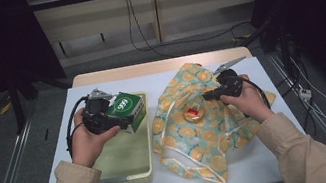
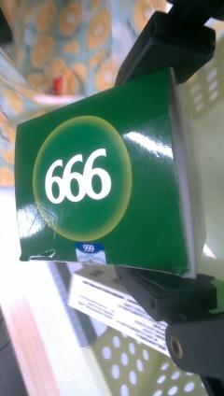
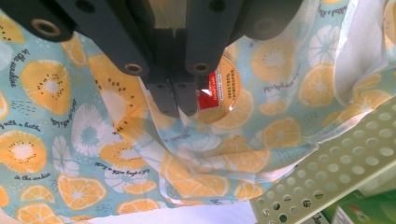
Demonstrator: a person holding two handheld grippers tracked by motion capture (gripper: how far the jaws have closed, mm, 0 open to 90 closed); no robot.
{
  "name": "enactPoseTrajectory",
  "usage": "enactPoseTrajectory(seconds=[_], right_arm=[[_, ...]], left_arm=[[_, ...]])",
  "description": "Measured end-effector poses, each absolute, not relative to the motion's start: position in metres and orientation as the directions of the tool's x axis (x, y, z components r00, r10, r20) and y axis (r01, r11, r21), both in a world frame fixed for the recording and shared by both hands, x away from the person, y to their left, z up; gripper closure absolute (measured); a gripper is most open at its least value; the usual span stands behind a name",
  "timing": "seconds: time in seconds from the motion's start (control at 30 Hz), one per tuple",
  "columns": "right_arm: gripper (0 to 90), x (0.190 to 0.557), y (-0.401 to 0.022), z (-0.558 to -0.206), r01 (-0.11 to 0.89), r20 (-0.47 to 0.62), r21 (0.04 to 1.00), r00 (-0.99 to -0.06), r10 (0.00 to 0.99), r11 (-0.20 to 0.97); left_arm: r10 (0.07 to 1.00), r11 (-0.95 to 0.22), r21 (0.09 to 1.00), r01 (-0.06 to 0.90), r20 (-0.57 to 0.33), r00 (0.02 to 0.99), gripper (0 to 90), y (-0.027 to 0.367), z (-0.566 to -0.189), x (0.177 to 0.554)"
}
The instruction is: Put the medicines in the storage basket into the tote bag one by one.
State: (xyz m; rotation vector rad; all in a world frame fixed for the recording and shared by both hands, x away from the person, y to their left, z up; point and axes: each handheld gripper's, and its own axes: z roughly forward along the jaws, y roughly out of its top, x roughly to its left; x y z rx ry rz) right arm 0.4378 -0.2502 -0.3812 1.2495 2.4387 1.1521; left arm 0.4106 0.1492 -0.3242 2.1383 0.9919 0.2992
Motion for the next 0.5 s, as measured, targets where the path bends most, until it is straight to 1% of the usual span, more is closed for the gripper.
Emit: enactPoseTrajectory(seconds=[0.1, 0.2, 0.5], right_arm=[[90.0, 0.438, -0.249, -0.381, 0.62, 0.186, 0.702, -0.636, 0.749, 0.351], [90.0, 0.438, -0.249, -0.381, 0.62, 0.189, 0.703, -0.636, 0.748, 0.35], [90.0, 0.439, -0.248, -0.38, 0.617, 0.186, 0.704, -0.638, 0.747, 0.351]], left_arm=[[0.728, -0.43, 0.728, 0.534, -0.07, 0.682, 16.2, 0.145, -0.314, 0.408], [0.698, -0.431, 0.747, 0.505, -0.078, 0.712, 16.2, 0.134, -0.309, 0.404], [0.586, -0.489, 0.748, 0.448, -0.099, 0.804, 16.1, 0.08, -0.315, 0.394]])
